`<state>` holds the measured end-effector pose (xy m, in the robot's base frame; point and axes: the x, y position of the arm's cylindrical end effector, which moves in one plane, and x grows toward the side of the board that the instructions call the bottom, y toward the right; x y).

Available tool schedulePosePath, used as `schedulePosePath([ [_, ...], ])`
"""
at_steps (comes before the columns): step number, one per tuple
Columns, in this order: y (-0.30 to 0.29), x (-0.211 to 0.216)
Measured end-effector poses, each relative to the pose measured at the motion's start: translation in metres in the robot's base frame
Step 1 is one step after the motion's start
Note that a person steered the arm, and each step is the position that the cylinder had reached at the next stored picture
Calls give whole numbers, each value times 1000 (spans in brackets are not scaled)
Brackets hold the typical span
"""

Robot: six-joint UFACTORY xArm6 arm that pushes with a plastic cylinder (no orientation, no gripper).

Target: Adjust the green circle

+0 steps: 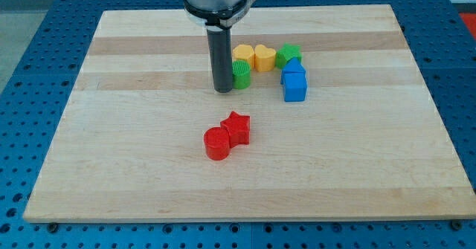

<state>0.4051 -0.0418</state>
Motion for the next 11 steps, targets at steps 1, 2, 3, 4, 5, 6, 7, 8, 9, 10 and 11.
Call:
schedulePosePath([
  [1, 0, 0],
  [2, -7, 0],
  [3, -21, -1],
  [4, -21, -7],
  [5, -21, -13],
  [6, -17, -13],
  [7, -12, -13],
  [8, -4, -13],
  [9, -4, -13],
  [10, -4, -13],
  [11, -2, -13],
])
